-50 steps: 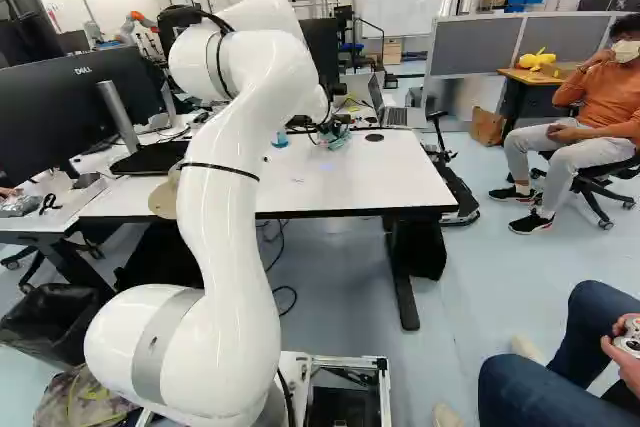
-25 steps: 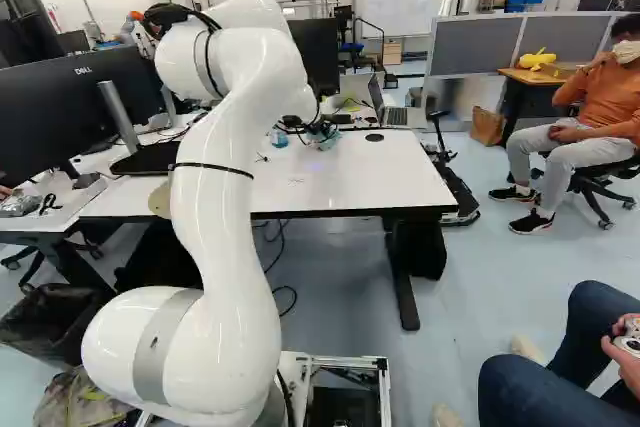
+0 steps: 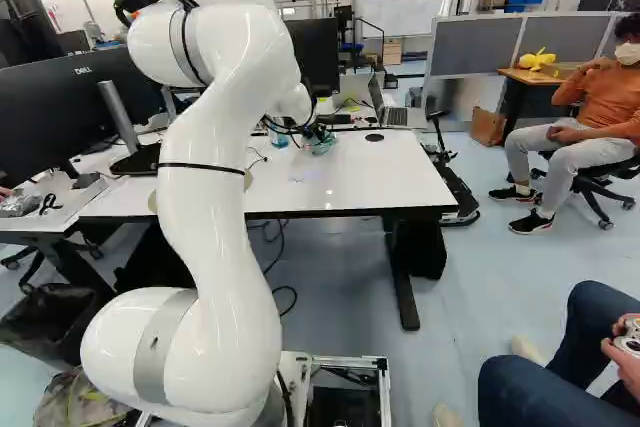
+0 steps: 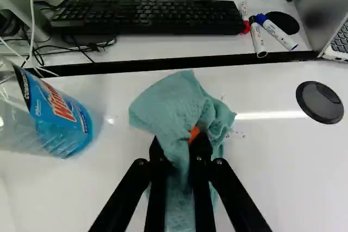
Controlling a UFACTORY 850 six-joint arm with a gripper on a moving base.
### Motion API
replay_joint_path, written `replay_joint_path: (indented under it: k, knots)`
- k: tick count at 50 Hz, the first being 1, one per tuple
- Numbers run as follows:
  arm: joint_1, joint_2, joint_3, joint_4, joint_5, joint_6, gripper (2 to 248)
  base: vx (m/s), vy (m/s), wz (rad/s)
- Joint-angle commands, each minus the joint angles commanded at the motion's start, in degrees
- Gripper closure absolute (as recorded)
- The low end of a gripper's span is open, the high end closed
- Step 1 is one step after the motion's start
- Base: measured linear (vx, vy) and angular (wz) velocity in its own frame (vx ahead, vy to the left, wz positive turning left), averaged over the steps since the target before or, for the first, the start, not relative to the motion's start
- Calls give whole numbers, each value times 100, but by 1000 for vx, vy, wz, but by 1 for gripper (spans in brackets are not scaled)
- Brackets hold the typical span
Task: Clean the table with the green towel
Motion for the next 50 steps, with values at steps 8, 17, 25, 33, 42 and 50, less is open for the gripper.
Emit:
replay_joint_path:
  k: [8,17,25,33,42,50]
  knots:
    - [-39,182,255,0,0,0,201,0,0,0]
    - [-140,320,446,0,0,0,201,0,0,0]
    - [-258,378,525,0,0,0,201,0,0,0]
    - [-372,370,515,0,0,0,201,0,0,0]
    - [-491,268,374,0,0,0,201,0,0,0]
    - [-571,113,159,0,0,0,201,0,0,0]
